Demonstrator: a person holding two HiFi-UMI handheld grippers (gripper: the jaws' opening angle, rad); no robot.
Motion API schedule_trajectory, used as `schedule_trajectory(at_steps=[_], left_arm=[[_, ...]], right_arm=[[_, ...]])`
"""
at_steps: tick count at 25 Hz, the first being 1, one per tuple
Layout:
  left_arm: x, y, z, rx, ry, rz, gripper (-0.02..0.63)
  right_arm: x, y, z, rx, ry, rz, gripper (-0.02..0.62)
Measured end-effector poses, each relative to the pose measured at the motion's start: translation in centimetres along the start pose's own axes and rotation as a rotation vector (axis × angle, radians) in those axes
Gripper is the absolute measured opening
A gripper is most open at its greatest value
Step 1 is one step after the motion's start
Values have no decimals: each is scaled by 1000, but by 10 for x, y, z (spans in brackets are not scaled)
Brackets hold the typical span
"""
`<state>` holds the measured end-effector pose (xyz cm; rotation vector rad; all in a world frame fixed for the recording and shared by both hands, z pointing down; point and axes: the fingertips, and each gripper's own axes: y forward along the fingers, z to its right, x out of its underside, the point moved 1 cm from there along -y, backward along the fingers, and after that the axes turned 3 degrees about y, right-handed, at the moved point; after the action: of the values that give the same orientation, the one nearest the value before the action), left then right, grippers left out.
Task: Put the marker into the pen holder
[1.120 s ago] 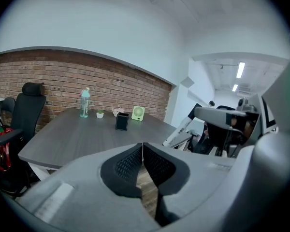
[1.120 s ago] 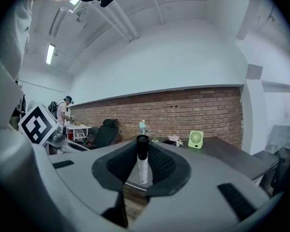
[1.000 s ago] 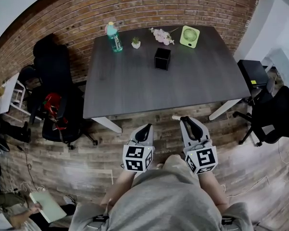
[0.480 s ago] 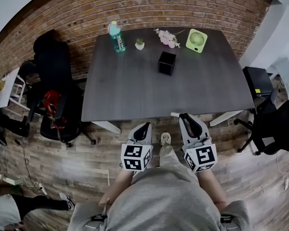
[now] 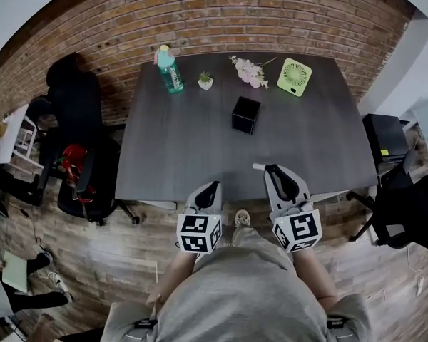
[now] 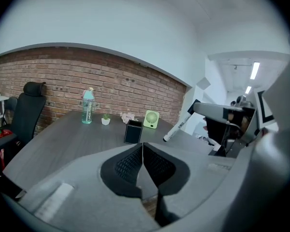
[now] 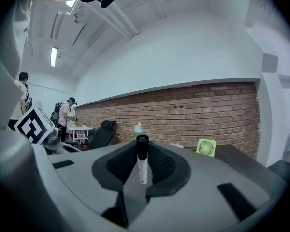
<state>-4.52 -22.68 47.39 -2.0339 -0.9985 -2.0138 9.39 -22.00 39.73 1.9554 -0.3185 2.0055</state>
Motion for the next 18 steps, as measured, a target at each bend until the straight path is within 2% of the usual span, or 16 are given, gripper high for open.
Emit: schedule_trajectory(at_steps=[18], left_arm=[[-44,94,-29,-53,-14,3,20]], right_arm=[[-17,105,76,-64,-28,10,72]])
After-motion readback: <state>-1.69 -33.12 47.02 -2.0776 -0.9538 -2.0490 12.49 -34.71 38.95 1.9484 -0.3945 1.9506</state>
